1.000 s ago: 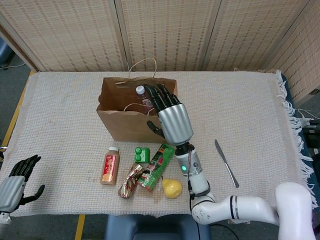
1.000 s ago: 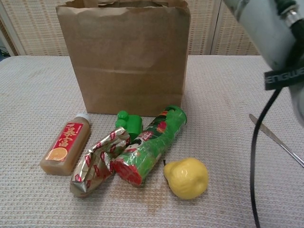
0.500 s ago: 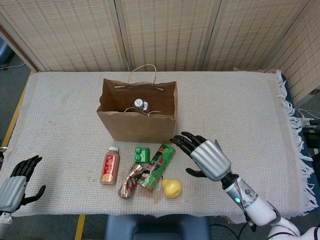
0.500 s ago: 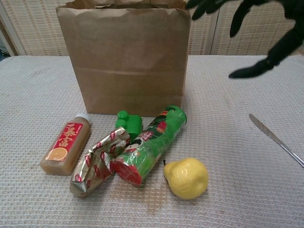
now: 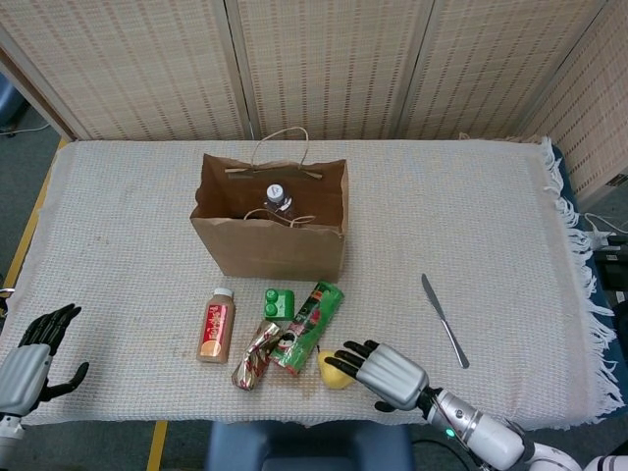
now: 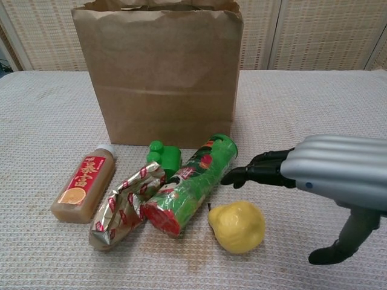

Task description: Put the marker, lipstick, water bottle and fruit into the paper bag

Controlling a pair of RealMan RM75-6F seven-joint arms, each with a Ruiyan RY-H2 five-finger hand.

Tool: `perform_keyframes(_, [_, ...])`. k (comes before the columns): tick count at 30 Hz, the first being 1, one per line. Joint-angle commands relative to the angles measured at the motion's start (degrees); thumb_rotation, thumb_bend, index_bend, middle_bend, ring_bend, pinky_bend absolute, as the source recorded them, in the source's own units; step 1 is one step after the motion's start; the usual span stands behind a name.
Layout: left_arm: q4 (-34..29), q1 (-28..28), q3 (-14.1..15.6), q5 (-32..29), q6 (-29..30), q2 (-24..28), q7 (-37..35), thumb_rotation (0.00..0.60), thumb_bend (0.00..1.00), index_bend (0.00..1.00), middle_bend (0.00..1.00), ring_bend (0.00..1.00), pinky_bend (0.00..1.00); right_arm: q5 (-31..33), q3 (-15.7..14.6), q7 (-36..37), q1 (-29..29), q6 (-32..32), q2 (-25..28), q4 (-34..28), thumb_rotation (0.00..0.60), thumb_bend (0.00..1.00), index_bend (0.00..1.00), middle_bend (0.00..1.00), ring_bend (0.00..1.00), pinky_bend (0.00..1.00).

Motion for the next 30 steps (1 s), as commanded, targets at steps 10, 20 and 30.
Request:
perform_keyframes(10, [0.1, -0.1, 0.0, 0.2, -0.1, 0.3, -1.0, 0.6, 0.37, 0.0, 0.0, 0.0, 0.04, 7.6, 2.7, -8.6, 0.3, -1.8, -9.3, 5.3, 0.6, 0.01, 0.11, 0.14, 0.11, 0.31])
perform_keyframes(20, [0.0, -0.1, 0.2, 0.5, -0.1, 0.2, -0.5, 0.6, 0.37, 0.0, 0.0, 0.0, 0.04, 11.9, 3.3, -9.6, 1.1, -3.4, -13.1, 10.0, 0.6, 0.01, 0.15, 0.15, 0.13, 0.31])
perform_keyframes(30, [0.0, -0.3, 0.3, 0.4, -0.7, 0.4, -0.7, 0.6, 0.37, 0.0, 0.0, 0.0, 0.05, 14.4, 4.0, -10.7, 1.8, -3.0, -19.5, 15.3, 0.6, 0.08, 0.33, 0.24, 0.21, 0.38])
